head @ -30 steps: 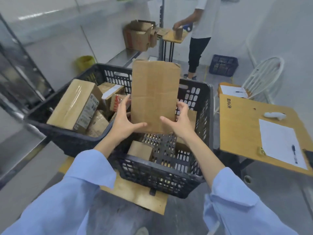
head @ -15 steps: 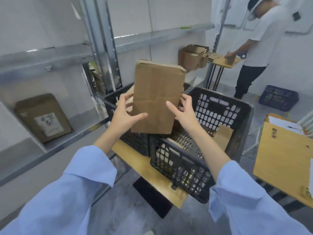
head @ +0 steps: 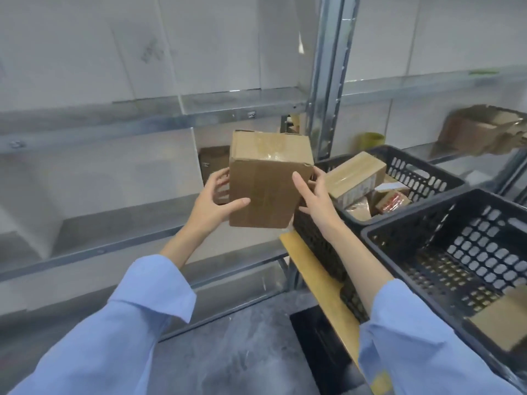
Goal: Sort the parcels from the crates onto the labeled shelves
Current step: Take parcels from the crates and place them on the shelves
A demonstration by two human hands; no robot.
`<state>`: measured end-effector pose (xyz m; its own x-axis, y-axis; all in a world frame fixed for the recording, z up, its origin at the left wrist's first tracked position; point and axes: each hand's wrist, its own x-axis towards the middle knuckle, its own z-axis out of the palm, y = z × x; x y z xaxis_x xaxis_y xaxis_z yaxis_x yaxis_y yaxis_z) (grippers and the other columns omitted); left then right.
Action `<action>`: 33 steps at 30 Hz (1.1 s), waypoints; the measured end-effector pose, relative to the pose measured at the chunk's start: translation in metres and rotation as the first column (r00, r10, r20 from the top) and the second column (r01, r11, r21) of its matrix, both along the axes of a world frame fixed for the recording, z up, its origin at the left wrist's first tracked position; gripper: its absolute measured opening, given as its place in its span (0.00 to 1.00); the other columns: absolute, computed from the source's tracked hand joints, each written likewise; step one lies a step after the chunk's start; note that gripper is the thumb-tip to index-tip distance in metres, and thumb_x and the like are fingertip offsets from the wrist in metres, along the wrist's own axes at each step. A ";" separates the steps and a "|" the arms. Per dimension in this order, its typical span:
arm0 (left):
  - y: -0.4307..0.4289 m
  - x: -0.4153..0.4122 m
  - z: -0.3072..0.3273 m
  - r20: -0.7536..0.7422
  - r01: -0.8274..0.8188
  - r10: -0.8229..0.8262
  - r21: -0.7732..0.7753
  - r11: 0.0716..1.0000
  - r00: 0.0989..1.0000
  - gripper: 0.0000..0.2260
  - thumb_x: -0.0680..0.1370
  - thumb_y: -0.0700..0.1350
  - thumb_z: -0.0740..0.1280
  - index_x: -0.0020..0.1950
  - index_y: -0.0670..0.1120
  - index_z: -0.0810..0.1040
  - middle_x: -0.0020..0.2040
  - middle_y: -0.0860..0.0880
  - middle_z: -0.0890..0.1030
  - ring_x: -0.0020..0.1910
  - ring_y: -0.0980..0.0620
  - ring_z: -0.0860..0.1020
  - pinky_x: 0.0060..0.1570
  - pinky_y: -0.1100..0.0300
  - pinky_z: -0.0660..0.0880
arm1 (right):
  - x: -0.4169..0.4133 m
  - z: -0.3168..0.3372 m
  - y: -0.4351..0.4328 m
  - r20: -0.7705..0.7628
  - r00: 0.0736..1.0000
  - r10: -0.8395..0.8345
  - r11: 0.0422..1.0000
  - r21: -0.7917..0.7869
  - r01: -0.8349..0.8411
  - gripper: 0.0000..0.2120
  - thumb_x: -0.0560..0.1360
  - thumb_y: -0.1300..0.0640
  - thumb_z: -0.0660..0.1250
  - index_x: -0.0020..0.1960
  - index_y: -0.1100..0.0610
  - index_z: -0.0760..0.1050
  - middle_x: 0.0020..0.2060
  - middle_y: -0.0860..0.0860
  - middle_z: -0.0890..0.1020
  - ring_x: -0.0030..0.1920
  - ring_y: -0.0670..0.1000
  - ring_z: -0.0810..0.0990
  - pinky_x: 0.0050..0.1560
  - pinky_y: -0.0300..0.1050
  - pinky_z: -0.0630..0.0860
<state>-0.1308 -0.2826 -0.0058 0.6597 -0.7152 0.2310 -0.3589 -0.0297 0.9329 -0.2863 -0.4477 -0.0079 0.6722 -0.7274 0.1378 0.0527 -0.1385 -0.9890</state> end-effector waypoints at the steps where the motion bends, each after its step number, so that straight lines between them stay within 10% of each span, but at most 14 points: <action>1: 0.011 0.007 -0.001 -0.008 -0.032 0.032 0.006 0.999 0.999 0.31 0.71 0.49 0.76 0.71 0.56 0.66 0.66 0.55 0.72 0.60 0.60 0.73 0.53 0.67 0.69 | 0.010 0.000 0.007 -0.008 1.000 0.021 1.000 0.015 -0.020 0.35 0.71 0.31 0.65 0.71 0.45 0.57 0.67 0.48 0.72 0.68 0.50 0.70 0.70 0.56 0.69; 6: 0.062 0.039 -0.002 -0.082 -0.145 0.145 0.008 0.989 0.986 0.34 0.65 0.58 0.75 0.67 0.52 0.68 0.67 0.53 0.74 0.63 0.55 0.74 0.56 0.62 0.74 | 0.061 -0.004 0.039 -0.017 0.988 0.150 0.988 0.043 -0.149 0.26 0.77 0.40 0.65 0.68 0.47 0.58 0.64 0.47 0.73 0.65 0.49 0.73 0.69 0.57 0.71; 13: 0.140 0.078 -0.007 -0.076 -0.258 0.258 0.002 0.966 0.963 0.42 0.65 0.58 0.79 0.75 0.57 0.63 0.70 0.56 0.71 0.65 0.57 0.73 0.61 0.60 0.72 | 0.111 0.000 0.094 -0.106 0.893 0.437 0.896 -0.028 -0.442 0.37 0.78 0.56 0.68 0.78 0.47 0.48 0.66 0.44 0.69 0.61 0.41 0.72 0.54 0.29 0.69; 18: 0.196 0.100 -0.004 -0.025 -0.292 0.291 -0.023 0.956 0.956 0.44 0.62 0.56 0.78 0.75 0.57 0.63 0.70 0.56 0.71 0.64 0.61 0.72 0.55 0.68 0.69 | 0.145 0.001 0.137 -0.163 0.842 0.513 0.843 -0.089 -0.531 0.46 0.74 0.65 0.72 0.80 0.47 0.47 0.73 0.48 0.68 0.70 0.49 0.70 0.69 0.45 0.69; 25: 0.267 0.129 -0.001 0.079 -0.299 0.303 -0.063 0.952 0.950 0.46 0.63 0.45 0.80 0.74 0.65 0.60 0.72 0.59 0.69 0.66 0.55 0.73 0.55 0.60 0.77 | 0.179 0.007 0.198 -0.135 0.805 0.577 0.774 -0.224 -0.593 0.55 0.70 0.72 0.73 0.80 0.43 0.42 0.68 0.36 0.64 0.56 0.23 0.70 0.48 0.24 0.71; 33: 0.339 0.145 0.001 0.028 -0.309 0.315 -0.138 0.941 0.949 0.39 0.67 0.48 0.80 0.72 0.52 0.65 0.70 0.54 0.70 0.63 0.67 0.73 0.57 0.71 0.72 | 0.209 0.010 0.269 -0.098 0.779 0.619 0.746 -0.235 -0.622 0.44 0.66 0.63 0.80 0.72 0.44 0.59 0.66 0.38 0.67 0.65 0.43 0.70 0.58 0.32 0.74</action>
<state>0.0146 0.0568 -0.0044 0.8305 -0.4368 0.3455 -0.3962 -0.0274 0.9177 -0.0769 -0.1791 0.0018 0.9666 -0.0932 0.2387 0.1992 -0.3124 -0.9288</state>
